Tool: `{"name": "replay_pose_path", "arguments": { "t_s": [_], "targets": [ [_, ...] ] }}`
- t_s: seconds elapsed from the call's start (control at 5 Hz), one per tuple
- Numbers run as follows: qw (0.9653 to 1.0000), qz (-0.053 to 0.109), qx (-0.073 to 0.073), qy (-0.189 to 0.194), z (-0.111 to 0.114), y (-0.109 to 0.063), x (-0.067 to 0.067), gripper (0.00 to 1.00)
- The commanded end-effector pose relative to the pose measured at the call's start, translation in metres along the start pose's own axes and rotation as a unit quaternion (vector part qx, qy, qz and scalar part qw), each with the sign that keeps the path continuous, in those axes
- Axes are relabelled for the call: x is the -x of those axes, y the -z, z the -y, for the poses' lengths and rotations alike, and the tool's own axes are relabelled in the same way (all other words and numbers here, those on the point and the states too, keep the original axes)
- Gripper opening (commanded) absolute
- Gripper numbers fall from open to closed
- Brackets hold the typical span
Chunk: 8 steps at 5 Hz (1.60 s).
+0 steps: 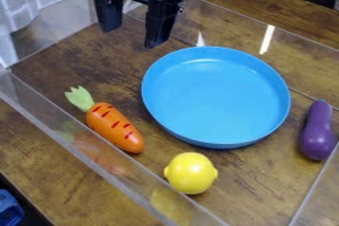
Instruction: Put the carrot on the blue tray
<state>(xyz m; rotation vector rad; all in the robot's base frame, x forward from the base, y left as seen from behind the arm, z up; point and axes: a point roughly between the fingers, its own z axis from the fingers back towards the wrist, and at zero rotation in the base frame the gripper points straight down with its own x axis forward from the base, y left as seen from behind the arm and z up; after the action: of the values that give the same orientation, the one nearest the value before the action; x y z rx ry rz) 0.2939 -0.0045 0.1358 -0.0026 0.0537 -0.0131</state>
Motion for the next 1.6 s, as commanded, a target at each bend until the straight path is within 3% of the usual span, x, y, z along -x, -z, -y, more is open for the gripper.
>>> {"name": "replay_pose_path", "arguments": {
  "t_s": [0.0,0.2,0.4,0.6,0.8,1.0,1.2,1.4],
  "targets": [
    [0.9997,-0.007,0.002,0.025,0.005,0.011,-0.005,1.00],
    [0.9994,0.005,0.017,-0.029,0.003,0.020,0.010,1.00],
    [0.9965,0.013,0.028,-0.077,-0.004,0.025,0.022,1.00],
    [0.9891,0.025,0.045,-0.138,-0.020,0.027,0.029,1.00],
    [0.9679,0.043,0.073,-0.237,-0.033,0.029,0.030,1.00],
    [0.9419,0.055,0.095,-0.317,-0.042,0.033,0.031,1.00],
    [0.9087,0.066,0.111,-0.397,-0.050,0.051,0.023,1.00],
    [0.8799,0.074,0.113,-0.455,-0.056,0.069,0.015,1.00]
  ]
}}
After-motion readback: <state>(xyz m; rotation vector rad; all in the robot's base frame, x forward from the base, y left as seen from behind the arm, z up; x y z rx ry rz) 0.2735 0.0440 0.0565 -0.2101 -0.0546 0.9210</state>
